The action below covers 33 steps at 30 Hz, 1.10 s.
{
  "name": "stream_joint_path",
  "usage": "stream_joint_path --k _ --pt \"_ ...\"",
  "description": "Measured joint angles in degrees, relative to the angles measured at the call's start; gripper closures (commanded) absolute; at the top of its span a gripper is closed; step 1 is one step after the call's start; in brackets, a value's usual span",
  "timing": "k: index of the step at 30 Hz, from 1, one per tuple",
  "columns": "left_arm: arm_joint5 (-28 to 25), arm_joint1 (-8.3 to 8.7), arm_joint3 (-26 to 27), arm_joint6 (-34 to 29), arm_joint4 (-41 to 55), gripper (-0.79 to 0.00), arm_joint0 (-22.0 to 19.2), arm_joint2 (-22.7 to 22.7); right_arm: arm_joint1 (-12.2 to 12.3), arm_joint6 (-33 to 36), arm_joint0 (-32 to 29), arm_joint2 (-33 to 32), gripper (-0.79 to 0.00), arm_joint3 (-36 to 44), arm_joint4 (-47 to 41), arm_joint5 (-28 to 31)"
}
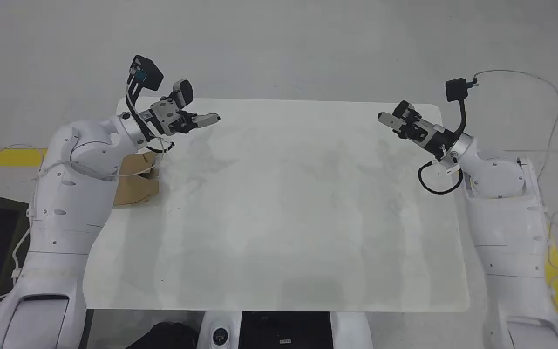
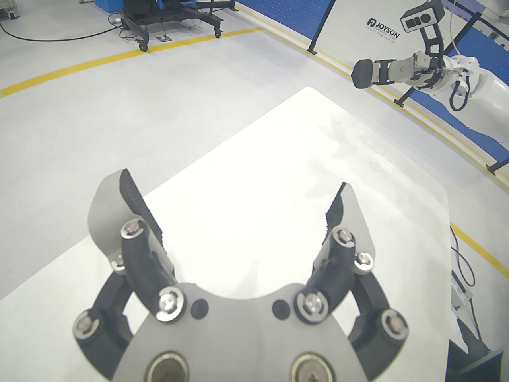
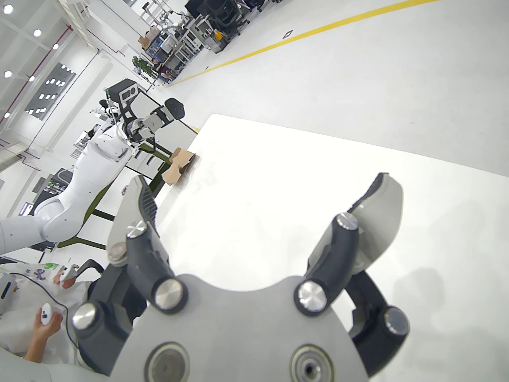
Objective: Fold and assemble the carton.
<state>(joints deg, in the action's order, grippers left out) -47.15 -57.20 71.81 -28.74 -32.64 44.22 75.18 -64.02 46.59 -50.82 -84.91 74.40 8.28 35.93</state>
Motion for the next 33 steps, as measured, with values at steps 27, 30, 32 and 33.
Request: stream_joint_path --k 27,30,32,33 --pt "1.53 -0.01 1.26 0.53 1.92 -0.785 1.59 -0.10 0.00 0.00 0.00 0.00 -0.785 0.00 0.00 0.00" --pt "2.55 0.35 1.23 -0.22 4.19 -0.785 2.52 1.26 0.00 0.00 0.00 0.00 -0.785 0.00 0.00 0.00" --pt "2.85 0.71 0.76 -1.36 6.16 -0.785 2.92 2.57 0.00 0.00 0.00 0.00 -0.785 0.00 0.00 0.00" --pt "3.00 0.99 0.44 -2.40 7.43 -0.785 3.13 3.55 0.00 0.00 0.00 0.00 -0.785 0.00 0.00 0.00"
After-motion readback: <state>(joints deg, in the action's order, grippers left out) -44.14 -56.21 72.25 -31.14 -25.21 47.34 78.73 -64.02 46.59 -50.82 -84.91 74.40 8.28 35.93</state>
